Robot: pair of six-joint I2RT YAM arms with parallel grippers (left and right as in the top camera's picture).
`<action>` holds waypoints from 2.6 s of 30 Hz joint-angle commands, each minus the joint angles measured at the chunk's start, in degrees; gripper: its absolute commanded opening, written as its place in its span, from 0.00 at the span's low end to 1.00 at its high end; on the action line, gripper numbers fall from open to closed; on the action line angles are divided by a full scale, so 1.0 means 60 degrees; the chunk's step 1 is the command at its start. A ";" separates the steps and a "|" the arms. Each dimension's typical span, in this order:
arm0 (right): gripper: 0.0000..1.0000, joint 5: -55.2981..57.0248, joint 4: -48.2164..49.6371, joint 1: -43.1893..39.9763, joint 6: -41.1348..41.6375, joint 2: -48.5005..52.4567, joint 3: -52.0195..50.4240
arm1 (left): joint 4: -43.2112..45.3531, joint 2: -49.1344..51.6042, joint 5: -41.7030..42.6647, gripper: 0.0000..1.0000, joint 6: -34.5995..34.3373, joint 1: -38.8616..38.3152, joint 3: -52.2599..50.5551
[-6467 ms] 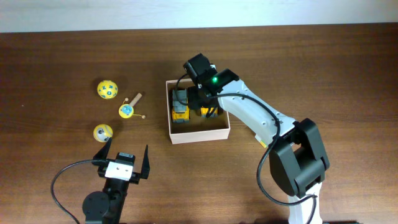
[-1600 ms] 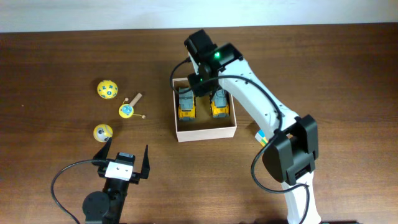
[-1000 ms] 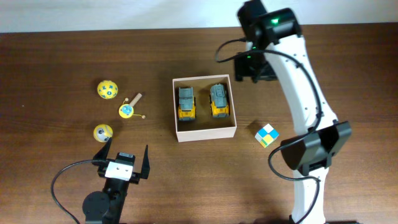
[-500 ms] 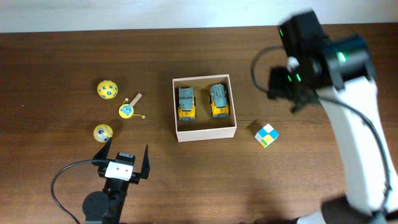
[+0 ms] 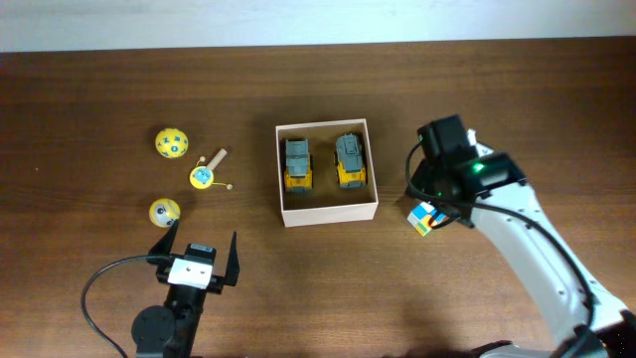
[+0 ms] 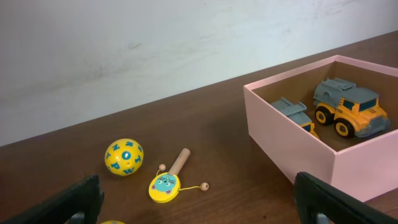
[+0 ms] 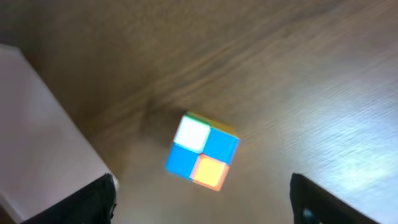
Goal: Pack container
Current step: 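Lower the right gripper over the colourful cube right of the box, then close the right gripper on the colourful cube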
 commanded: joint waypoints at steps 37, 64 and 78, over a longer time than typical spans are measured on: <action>0.79 -0.3319 0.2677 -0.1825 0.0951 0.1614 -0.1792 | -0.0011 -0.0004 -0.0040 0.99 0.0146 0.0058 -0.0058; 0.68 -0.2852 0.3253 -0.1446 0.0980 0.2812 -0.1792 | -0.0011 -0.0004 -0.0040 0.99 0.0146 0.0058 -0.0058; 0.59 -0.2867 0.3242 -0.1450 0.0510 0.2809 -0.1774 | -0.0011 -0.0004 -0.0040 0.99 0.0146 0.0058 -0.0058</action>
